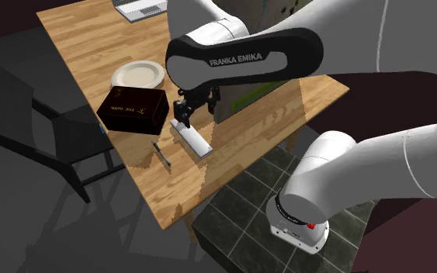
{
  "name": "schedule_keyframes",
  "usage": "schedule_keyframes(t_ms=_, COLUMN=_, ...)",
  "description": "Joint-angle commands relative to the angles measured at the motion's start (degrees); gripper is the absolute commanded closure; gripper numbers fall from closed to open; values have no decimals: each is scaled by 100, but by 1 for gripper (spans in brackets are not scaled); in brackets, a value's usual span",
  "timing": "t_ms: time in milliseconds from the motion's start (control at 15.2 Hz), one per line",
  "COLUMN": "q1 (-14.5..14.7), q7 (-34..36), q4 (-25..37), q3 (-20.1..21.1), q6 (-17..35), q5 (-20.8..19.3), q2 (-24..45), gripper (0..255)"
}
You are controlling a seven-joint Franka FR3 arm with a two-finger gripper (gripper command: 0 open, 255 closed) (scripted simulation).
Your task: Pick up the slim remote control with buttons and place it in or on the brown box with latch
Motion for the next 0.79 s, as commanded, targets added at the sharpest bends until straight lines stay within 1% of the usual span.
schedule_keyframes(t_ms=0, q1=-13, q7=132, q4=-26, q3=94, q6=460, q5=-35, q2=385, gripper=0)
schedule_keyframes(t_ms=330, q1=-83, q7=501, q4=-3, q3=299, q6=1526, q5=-228, q2=1406, gripper=0)
schedule_keyframes(t_ms=726, q1=-92, q7=541, q4=-183, q3=320, q6=2026, q5=-262, q2=1723, gripper=0)
